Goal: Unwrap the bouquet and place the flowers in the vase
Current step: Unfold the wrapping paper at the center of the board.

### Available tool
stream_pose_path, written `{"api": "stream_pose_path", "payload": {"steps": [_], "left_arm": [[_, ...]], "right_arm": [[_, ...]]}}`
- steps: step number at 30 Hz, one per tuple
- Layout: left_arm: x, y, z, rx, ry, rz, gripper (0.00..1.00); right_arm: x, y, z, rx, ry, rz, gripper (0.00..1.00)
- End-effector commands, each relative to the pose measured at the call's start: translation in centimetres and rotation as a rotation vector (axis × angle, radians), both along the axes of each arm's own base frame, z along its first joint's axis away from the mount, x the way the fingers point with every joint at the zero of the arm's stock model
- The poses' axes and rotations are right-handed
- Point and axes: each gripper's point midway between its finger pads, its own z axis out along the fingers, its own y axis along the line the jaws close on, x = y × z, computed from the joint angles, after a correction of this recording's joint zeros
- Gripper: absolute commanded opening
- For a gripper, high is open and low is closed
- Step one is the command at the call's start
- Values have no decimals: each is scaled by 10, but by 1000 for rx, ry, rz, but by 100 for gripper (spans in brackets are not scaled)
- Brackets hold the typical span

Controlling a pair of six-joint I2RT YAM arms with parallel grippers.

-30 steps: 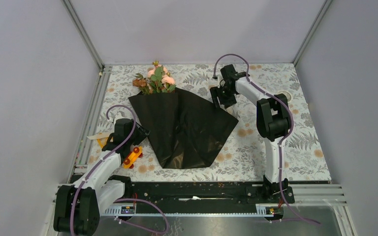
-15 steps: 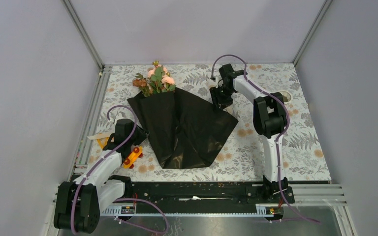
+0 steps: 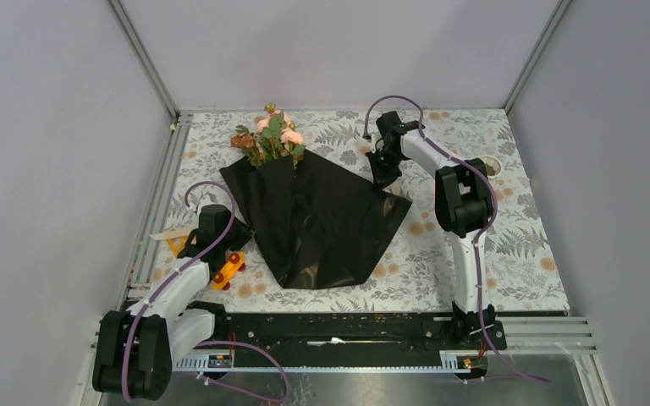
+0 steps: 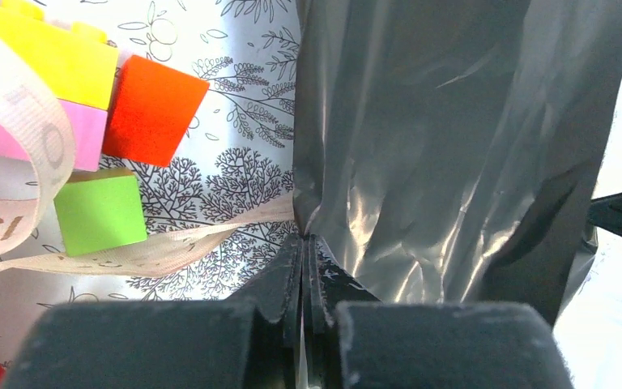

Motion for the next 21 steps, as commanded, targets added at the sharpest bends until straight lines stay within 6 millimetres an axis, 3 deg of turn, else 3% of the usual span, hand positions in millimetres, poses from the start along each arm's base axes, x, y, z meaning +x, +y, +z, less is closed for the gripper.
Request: {"api": "stream_pose_path", "payload": {"steps": [1,6,10,14,18,21], "left_arm": [[4,9,2,30,-32,37,0],[6,4,6,25,-42,4,4],[8,5,18,44,-67,-14,38],[5,11,39,84,-96,-12,64],[3,12,70,135,-157,-25,73],[-1,-4,89,175,-203,-97,75]], "right_arm": [[11,-18,16,-82,-71,-35,5],[12,-12,18,-56,-74,-34,9],[12,-14,30,-59,-98,-44,39],[11,-18,58,-56,-151,-89,59],[5,-26,88,-53,-219,-169,72],[-5,-27,106,-9,-267,-220,79]]}}
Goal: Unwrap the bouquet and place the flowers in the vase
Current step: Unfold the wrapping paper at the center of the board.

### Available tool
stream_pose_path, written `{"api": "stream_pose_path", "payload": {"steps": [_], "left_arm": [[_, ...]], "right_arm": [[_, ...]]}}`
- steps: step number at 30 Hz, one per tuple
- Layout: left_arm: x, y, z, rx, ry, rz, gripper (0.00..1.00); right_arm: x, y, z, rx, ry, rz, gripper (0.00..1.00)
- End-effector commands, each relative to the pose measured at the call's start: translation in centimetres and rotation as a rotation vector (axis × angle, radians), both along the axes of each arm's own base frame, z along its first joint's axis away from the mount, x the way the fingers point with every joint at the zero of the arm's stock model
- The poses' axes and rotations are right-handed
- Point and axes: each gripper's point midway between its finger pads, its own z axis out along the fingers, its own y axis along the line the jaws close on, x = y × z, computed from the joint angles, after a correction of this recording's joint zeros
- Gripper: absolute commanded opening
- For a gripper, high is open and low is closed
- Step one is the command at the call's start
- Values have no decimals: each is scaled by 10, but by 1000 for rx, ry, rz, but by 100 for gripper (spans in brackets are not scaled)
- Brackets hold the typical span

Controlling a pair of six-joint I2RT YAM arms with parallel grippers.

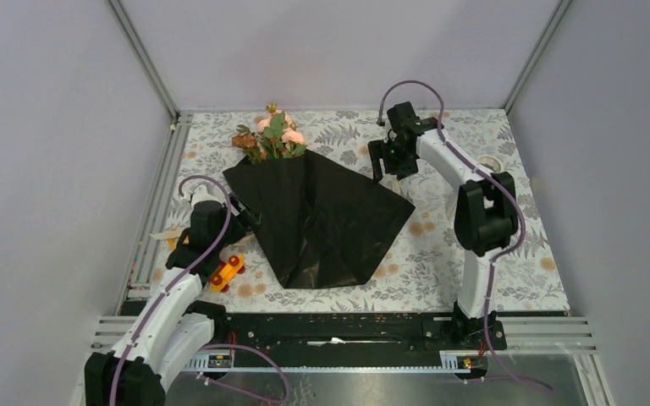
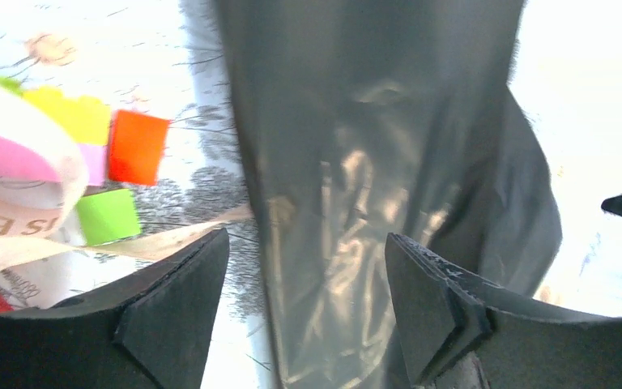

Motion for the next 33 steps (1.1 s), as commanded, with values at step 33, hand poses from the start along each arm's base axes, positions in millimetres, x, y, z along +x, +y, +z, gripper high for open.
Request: {"api": "stream_pose_path", "payload": {"steps": [33], "left_arm": [[-57,-147,-3,653,11,-480,51]], "right_arm": [[-95,17,89,286,-150,-88,84]]}}
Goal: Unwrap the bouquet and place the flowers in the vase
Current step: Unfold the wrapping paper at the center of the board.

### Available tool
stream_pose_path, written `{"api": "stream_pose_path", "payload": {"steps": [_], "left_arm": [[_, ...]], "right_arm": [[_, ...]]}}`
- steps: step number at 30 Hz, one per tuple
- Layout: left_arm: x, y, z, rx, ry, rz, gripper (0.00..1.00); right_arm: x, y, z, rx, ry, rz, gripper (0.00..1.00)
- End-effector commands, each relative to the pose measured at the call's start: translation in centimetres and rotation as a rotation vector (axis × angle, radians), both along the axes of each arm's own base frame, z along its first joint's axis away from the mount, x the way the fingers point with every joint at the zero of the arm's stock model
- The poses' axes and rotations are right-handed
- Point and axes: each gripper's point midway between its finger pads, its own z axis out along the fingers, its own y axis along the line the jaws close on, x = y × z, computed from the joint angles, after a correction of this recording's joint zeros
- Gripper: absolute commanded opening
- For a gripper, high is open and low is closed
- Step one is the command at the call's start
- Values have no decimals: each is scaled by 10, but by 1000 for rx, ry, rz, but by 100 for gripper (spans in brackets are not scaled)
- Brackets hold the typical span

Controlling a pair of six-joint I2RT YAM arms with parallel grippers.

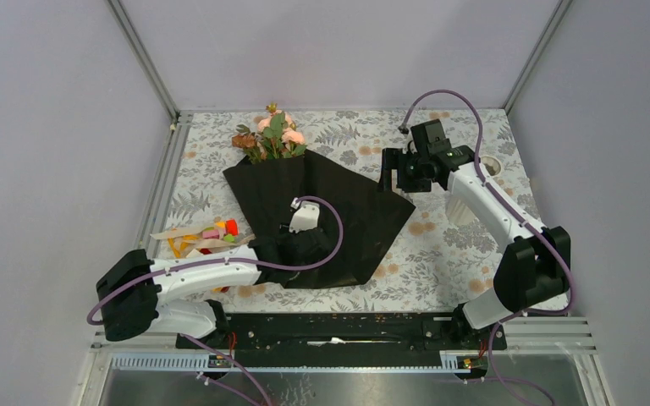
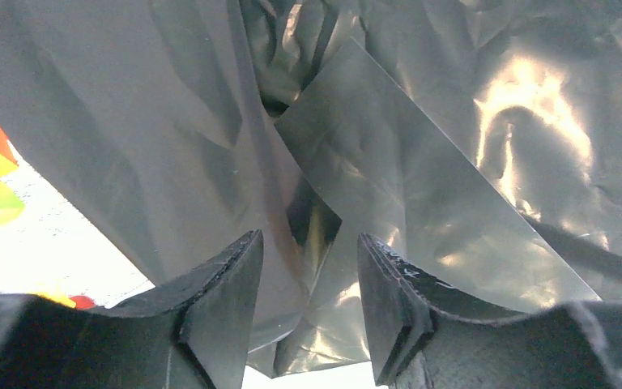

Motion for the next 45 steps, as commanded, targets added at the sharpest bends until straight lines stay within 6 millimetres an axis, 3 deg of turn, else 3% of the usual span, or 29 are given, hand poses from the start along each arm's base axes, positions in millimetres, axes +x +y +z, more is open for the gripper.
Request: {"api": "stream_pose_path", "payload": {"steps": [1,8,13,17,24,35,39,42,45], "left_arm": [[10,1,14,10,-53,63,51],[8,7,4,27,-43,84,52],[11,14,7,64,-68,95,35],[11,21,13,61,-87,128,25],[6,36,14,14,-93,208,24],[-1,45,13,-48,-90,250,24],[-2,52,15,-40,-95,270,24],[-4,60,17,-35,-97,305,24],[-8,70,18,-43,-101,346,24]], "right_arm": [[-25,25,5,64,10,74,84],[-76,65,-26,90,105,205,83],[-111,99,-49,155,189,276,80],[-128,121,-56,209,222,317,79],[-141,145,-68,257,258,371,73],[-144,154,-100,202,295,414,60],[-146,160,-106,197,314,433,47],[-149,162,-109,195,321,435,25],[-150,162,-114,186,329,430,11]]}}
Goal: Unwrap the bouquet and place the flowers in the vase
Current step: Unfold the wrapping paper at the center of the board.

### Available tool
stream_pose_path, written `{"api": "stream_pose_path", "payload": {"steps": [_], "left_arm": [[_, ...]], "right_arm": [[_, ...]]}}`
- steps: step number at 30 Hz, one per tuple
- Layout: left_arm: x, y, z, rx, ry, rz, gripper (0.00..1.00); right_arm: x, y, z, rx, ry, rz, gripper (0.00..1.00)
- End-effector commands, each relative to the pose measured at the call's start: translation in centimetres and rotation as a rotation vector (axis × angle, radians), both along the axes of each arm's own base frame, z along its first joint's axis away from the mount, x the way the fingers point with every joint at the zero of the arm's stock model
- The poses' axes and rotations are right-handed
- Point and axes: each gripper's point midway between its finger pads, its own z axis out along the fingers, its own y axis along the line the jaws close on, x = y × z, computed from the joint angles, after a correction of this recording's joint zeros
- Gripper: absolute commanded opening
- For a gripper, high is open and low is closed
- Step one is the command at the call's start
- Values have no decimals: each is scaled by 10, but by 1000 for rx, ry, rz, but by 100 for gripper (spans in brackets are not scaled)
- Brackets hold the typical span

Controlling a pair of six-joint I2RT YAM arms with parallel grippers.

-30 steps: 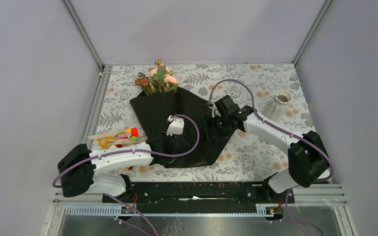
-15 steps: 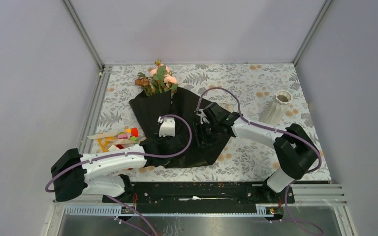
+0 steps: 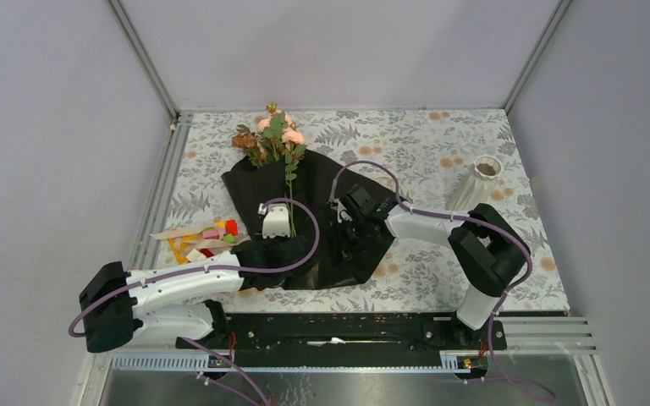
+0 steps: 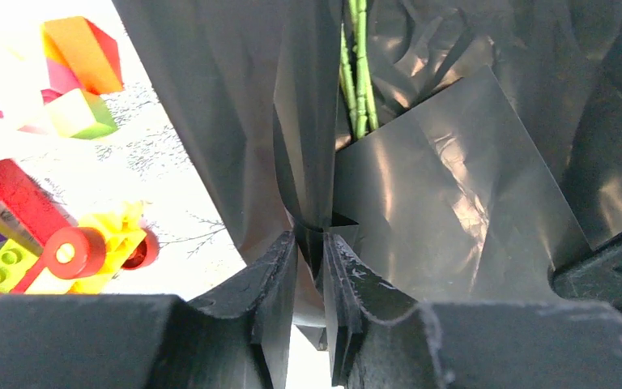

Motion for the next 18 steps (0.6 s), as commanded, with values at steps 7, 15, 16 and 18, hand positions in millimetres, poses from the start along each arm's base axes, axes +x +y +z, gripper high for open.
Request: {"api": "stream_pose_path", "payload": {"steps": [7,15,16,18], "left_arm": [[-12,40,14,-76,-53,160,25],[-27,62,29,-221,-63,224,29],[-28,63,33,-240,-69,226,30],[-29,66,43,-275,-88,223,34]], "right_arm": [[-1,9,-11,1,19,18,0],[-1,11,-11,0,16,26,0],[-2,11,-12,0,17,27,0],[-2,11,-12,0,18,30,0]]}}
